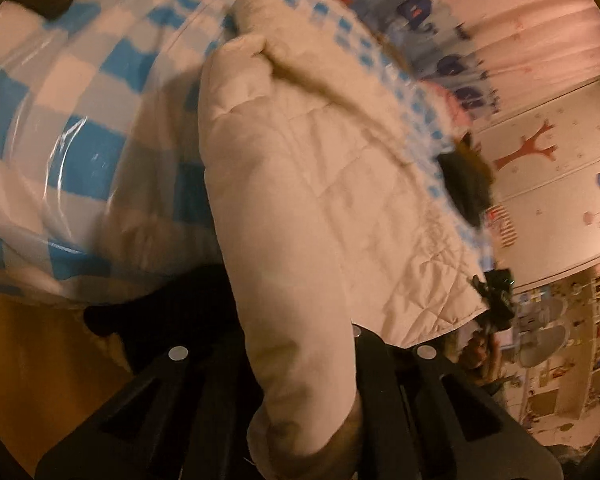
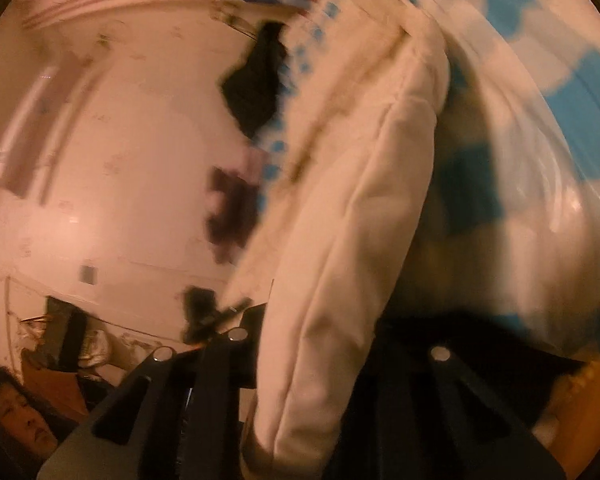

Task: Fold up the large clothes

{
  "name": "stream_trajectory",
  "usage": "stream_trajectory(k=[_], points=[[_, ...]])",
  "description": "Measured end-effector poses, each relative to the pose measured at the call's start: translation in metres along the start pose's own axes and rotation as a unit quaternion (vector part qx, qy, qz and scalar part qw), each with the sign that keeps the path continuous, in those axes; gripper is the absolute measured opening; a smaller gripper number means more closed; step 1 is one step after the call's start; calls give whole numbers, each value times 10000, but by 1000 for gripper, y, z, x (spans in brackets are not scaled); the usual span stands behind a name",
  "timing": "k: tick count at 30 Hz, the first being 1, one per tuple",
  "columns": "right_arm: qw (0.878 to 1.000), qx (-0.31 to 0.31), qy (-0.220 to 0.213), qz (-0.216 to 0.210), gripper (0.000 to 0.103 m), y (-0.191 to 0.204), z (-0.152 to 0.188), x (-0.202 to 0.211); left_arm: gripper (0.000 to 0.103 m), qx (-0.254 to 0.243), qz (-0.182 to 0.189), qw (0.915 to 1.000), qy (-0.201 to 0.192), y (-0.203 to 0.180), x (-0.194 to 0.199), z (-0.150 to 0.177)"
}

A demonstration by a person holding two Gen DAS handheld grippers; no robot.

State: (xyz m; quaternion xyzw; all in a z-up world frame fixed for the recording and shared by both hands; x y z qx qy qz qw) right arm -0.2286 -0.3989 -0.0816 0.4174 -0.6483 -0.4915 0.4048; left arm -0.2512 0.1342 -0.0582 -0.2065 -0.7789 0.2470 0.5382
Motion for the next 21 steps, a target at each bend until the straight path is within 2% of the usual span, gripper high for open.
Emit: stream_trajectory(k=[4, 8, 12, 14, 16, 21], points=[[9975, 313, -383, -506, 19, 38, -1, 29, 6, -188, 412, 9988, -190, -26, 37, 3], [9929, 337, -603, -968, 19, 50, 16, 50, 6, -194, 640, 9976, -189, -37, 62, 24], [9893, 83, -775, -1231, 19, 31, 43, 62, 6, 155, 762, 9969, -87, -6, 70, 51], [9858, -84, -897, -1415, 19, 18, 48, 63, 6, 513, 912, 9945, -57, 11, 62, 56], [9807, -188, -1068, -1627, 19, 9, 43, 66, 6, 702, 1095, 9914, -169, 16, 59, 53], [9761, 107, -1168, -1831, 19, 31, 1, 55, 6, 488, 1365, 9871, -686, -4, 73, 19]])
Point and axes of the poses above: each gripper's, at about its wrist camera, not at the fingertips, and x roughly against the way its jaws point, y to its left, z to its underside, the point moved 7 cm from there along -x, roughly the way its jaws point, and after that the axes turned 4 degrees about -z, right-handed, at the moved point
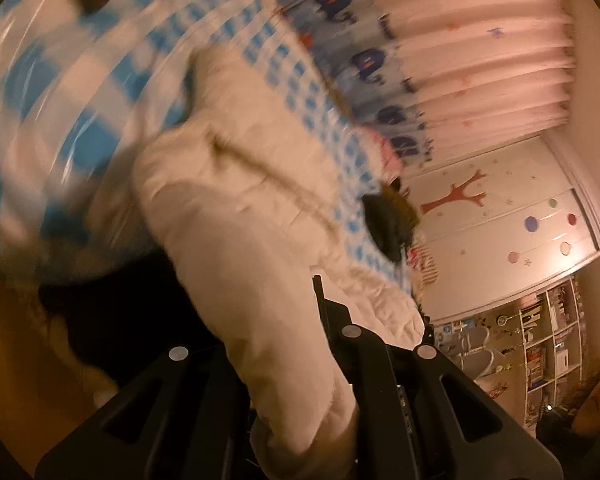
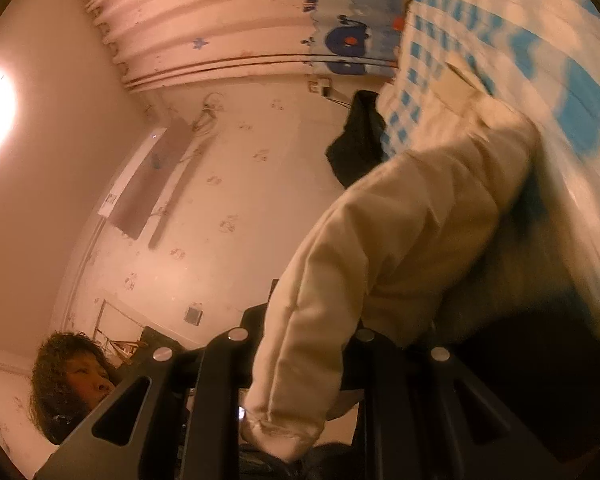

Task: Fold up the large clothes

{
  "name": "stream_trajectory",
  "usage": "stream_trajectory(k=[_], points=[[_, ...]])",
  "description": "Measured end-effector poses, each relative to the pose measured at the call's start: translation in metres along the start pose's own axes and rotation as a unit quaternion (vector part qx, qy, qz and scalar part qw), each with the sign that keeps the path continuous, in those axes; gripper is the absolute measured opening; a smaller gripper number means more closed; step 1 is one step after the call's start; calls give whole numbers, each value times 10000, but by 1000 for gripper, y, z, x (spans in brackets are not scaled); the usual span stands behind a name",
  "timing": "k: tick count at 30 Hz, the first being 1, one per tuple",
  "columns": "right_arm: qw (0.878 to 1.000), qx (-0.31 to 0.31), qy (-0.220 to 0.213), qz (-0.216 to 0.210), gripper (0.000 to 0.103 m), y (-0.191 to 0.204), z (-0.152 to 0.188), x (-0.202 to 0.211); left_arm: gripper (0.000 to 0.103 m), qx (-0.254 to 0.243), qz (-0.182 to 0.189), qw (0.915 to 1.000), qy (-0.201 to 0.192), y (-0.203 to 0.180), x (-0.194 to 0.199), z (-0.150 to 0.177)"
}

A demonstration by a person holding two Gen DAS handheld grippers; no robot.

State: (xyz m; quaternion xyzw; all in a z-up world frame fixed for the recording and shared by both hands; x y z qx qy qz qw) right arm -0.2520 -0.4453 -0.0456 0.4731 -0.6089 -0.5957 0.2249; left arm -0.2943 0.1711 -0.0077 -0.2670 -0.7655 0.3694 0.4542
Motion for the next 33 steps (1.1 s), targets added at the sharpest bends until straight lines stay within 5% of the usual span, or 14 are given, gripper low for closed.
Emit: stream_trajectory(k=[8, 16, 21, 28, 31, 33], points=[[9981, 591, 89, -117, 19, 28, -105, -78, 6, -204, 288, 9962, -792, -50, -11, -111], [9972, 688, -57, 285, 19, 2, -215, -154, 6, -21, 155, 9910, -1332, -51, -64, -237], [9951, 305, -269, 900, 19, -76, -284, -189, 6, 16, -405, 9881, -1482, -28, -125, -299], [9742, -579, -429, 2140, 19, -235, -323, -198, 8, -8, -1943, 9711, -1385, 55, -228, -345], [9716, -900, -473, 2135, 19, -268, -321, -193, 11, 132, -2385, 9653, -1058, 100, -266, -343], [9729, -955, -426, 2064, 20, -268, -320, -192, 11, 414, -2246, 9694, -901, 120, -277, -341]])
Point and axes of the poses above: each gripper's, at about its wrist camera, not at the fingertips, and x roughly against the way its jaws point, y to its left, z to its underside, the point moved 7 cm from there along -x, roughly the way its jaws point, and after that the axes turned 4 degrees about -z, right-handed, at the moved point
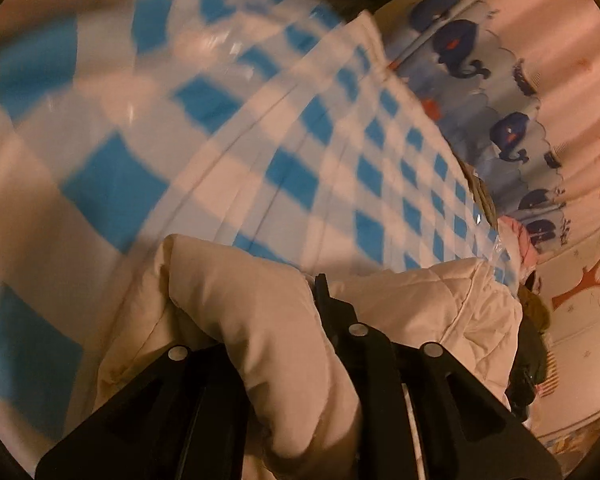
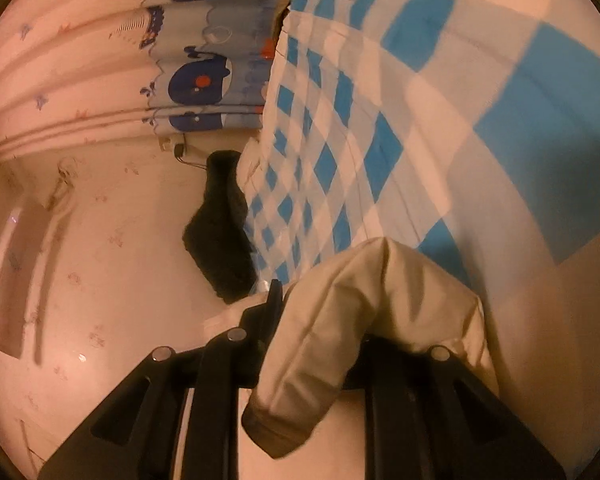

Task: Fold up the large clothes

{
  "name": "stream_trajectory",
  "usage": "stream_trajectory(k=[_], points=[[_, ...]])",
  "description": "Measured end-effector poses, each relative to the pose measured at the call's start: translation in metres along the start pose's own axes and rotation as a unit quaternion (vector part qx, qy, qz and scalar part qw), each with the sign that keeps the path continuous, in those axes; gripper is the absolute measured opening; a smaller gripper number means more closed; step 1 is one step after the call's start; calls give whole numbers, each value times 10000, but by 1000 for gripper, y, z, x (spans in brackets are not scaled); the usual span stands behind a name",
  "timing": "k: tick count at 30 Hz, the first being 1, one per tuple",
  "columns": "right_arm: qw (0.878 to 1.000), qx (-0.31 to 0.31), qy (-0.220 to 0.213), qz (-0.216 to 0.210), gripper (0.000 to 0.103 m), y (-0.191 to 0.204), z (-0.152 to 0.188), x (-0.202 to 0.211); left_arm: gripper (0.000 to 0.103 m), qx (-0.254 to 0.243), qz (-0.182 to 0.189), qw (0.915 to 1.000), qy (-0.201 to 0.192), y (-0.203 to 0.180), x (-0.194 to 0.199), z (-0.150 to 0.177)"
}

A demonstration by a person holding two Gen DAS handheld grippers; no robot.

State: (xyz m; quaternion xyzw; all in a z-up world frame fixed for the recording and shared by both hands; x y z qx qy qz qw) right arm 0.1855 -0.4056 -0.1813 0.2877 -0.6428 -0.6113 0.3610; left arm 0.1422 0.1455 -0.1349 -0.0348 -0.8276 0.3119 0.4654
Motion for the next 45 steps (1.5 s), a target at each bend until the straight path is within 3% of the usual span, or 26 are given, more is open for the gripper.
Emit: stream_trajectory(k=[3, 5, 7, 8, 9, 10, 13, 14, 16, 17, 19, 22, 23, 24, 26, 27, 28, 30, 31, 33, 35, 36, 39, 41, 43, 45], points=[[10000, -50, 37, -3, 25, 1, -2, 3, 12, 166, 224, 9992, 270, 4, 0, -6], [9998, -139, -38, -111, 35, 4, -3, 9, 14, 227, 389, 9977, 513, 3, 8, -12], [9990, -178, -268, -305, 72, 17, -6, 22, 26, 523, 740, 9936, 670, 3, 21, -18], [9983, -192, -398, -387, 79, 23, -8, 29, 41, 764, 1073, 9884, 751, 3, 31, -23], [9974, -187, -603, -352, 90, 29, -11, 41, 49, 927, 1265, 9849, 739, 2, 41, -26], [9969, -135, -729, -254, 91, 33, -12, 49, 52, 1093, 1388, 9825, 592, 4, 56, -33], [9961, 584, -599, 270, 91, 62, 1, 52, 84, 1240, 1546, 9800, 167, 1, 90, -40], [9921, 1009, -463, 576, 91, 75, 9, 46, 89, 1165, 1296, 9846, -154, -1, 107, -43], [9808, 1669, -230, 981, 91, 97, 24, 31, 89, 632, 904, 9926, -513, -19, 125, -40], [9720, 2009, -99, 1214, 91, 106, 32, 20, 89, 105, 694, 9949, -721, -40, 131, -33], [9444, 2739, 303, 1796, 91, 122, 51, -17, 89, -877, 472, 9911, -887, -85, 128, -16], [8902, 3556, 1069, 2640, 91, 120, 83, -85, 89, -2568, 309, 9639, -633, -165, 87, 34], [8751, 3712, 1248, 2843, 91, 114, 90, -100, 89, -3128, 77, 9482, -545, -186, 64, 53], [8491, 3940, 1477, 3193, 91, 103, 99, -122, 89, -3539, -106, 9344, -392, -198, 41, 67], [8013, 4187, 1707, 3919, 91, 74, 102, -152, 89, -3825, -482, 9227, -45, -198, -4, 82], [7861, 4156, 1770, 4220, 95, 53, 95, -159, 89, -3797, -780, 9218, 38, -189, -25, 80], [7916, 3952, 1851, 4278, 97, 36, 89, -164, 89, -3660, -1017, 9249, 177, -172, -44, 78], [8247, 3435, 1710, 4154, 97, 18, 70, -167, 90, -2875, -694, 9538, 529, -140, -72, 71], [8294, 3316, 1669, 4175, 97, 13, 66, -168, 90, -2691, -596, 9595, 573, -135, -73, 69], [8364, 3224, 1686, 4100, 97, 11, 67, -165, 90, -2789, -695, 9562, 549, -135, -71, 71], [8591, 3079, 1552, 3783, 96, 22, 66, -150, 89, -2892, -818, 9526, 468, -138, -58, 70], [8735, 3054, 1228, 3586, 96, 36, 61, -132, 89, -2844, -841, 9547, 257, -140, -43, 65], [8794, 3230, 330, 3481, 96, 66, 45, -80, 90, -2628, -849, 9594, -564, -132, 6, 37], [8802, 3061, -108, 3626, 96, 55, 30, -47, 90, -2392, -1070, 9621, -751, -109, 14, 25], [8869, 2683, -138, 3759, 96, 16, 17, -34, 90, -2094, -1231, 9686, -521, -74, -4, 24], [9002, 2513, -182, 3551, 96, -4, 18, -29, 90, -1509, -717, 9859, -116, -41, -28, 31]])
Point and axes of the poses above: each gripper's, at about its wrist camera, not at the fingertips, and x roughly against the way its jaws point, y to its left, z to its underside, the point moved 7 cm from there along -x, roughly the way its jaws point, and after that the axes turned 4 degrees about -z, right-handed, at the moved point
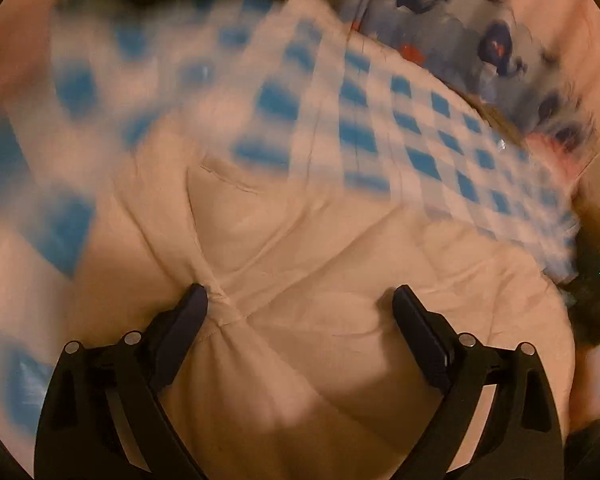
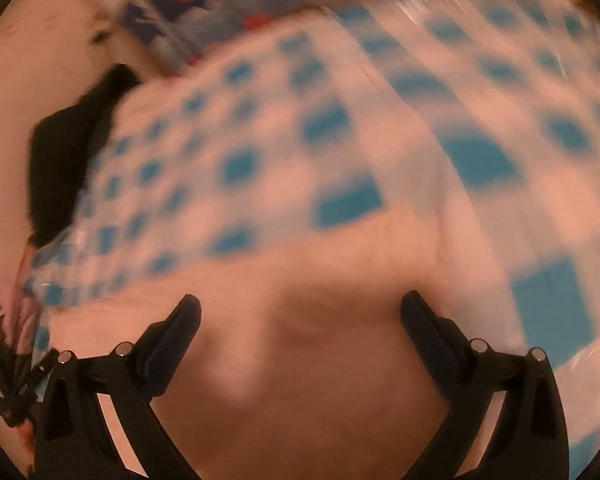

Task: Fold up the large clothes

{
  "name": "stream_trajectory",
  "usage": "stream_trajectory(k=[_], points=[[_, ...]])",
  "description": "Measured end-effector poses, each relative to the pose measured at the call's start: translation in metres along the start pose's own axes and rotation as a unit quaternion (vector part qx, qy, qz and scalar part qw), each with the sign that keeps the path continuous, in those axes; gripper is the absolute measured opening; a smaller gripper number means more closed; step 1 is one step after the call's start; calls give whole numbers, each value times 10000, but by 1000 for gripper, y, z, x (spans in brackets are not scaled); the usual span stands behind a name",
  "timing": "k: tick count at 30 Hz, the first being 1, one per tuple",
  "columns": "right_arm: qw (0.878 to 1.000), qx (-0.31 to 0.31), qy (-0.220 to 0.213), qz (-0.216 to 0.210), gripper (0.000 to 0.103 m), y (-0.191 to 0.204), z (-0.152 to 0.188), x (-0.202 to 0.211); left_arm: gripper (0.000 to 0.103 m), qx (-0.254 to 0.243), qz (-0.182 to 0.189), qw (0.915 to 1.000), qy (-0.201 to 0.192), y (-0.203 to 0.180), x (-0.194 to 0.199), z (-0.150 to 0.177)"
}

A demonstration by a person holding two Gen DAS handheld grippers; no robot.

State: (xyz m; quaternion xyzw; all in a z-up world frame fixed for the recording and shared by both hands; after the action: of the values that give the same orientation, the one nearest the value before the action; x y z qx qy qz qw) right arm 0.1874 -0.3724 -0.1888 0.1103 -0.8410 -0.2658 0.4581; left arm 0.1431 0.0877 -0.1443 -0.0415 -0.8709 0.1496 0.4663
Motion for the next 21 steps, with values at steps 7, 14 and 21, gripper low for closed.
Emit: stream_trajectory(k=[7, 14, 21], points=[[9988, 239, -431, -30, 96, 21, -11, 39, 90, -228, -317, 9991, -160, -1, 8, 3], [9988, 134, -480, -24, 96, -6, 14, 28, 90, -189, -95, 9995, -255, -9, -1, 1], [9947, 419, -928, -127, 96, 28, 20, 89, 90, 330, -117, 9962, -797, 9, 53, -1]])
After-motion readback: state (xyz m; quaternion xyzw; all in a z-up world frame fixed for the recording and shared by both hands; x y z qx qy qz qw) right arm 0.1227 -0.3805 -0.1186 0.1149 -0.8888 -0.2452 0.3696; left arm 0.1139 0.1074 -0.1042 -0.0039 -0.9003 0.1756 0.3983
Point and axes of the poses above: each gripper's, at about its wrist camera, not at the fingertips, and x roughly against the way its jaws point, y to its left, z to its underside, the point moved 7 cm from there along -x, roughly the way its jaws point, and after that the axes turned 4 degrees about -z, right-handed, at the moved point
